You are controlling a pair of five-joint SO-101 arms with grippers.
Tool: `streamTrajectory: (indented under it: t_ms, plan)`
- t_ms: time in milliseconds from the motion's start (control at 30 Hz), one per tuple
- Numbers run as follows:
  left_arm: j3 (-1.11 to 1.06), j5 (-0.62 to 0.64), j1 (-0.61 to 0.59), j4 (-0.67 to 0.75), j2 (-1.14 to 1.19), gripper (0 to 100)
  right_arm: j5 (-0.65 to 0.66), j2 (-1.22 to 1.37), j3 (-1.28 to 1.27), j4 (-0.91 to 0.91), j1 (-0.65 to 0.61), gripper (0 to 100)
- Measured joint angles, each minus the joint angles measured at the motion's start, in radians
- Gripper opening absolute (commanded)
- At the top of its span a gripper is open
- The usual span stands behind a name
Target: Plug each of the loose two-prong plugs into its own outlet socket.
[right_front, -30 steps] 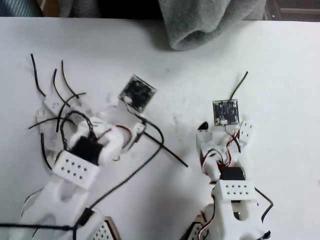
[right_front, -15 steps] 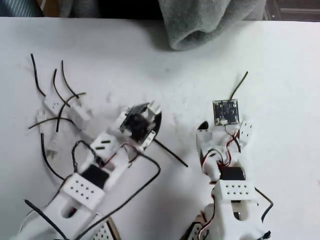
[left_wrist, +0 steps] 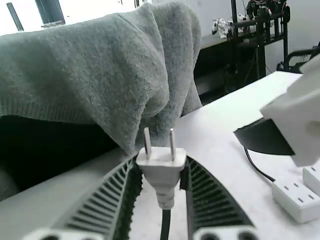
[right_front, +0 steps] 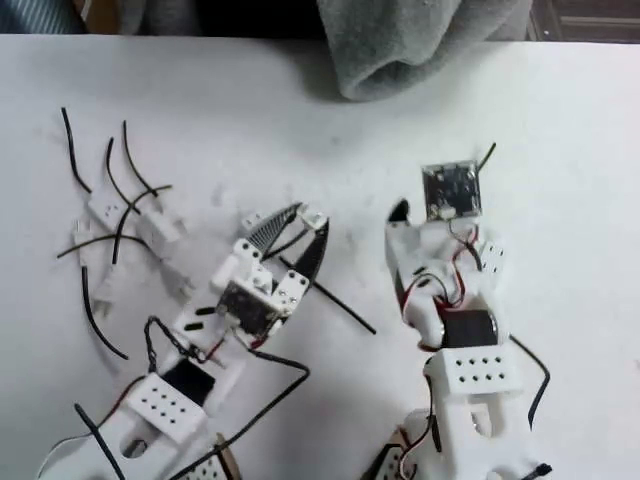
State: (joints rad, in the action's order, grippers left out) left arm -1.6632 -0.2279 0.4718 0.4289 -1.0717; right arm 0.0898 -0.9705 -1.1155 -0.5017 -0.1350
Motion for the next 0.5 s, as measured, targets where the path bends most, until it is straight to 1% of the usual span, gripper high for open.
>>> streamTrajectory:
  t_ms: [100, 333, 400, 500]
  plan:
    - [-0.017, 0.0, 0.0, 0.055, -0.009, 2, 0.0, 0.0, 0.118, -0.068, -0.063, 27.2]
    - [-0.017, 0.0, 0.0, 0.068, -0.009, 2, 0.0, -0.002, 0.396, -0.265, -0.137, 26.1]
    - [-0.017, 0.0, 0.0, 0.068, -0.009, 2, 0.0, -0.002, 0.46, -0.334, -0.176, 21.9]
    - [-0.017, 0.0, 0.0, 0.068, -0.009, 2, 0.0, -0.002, 0.539, -0.431, -0.262, 12.2]
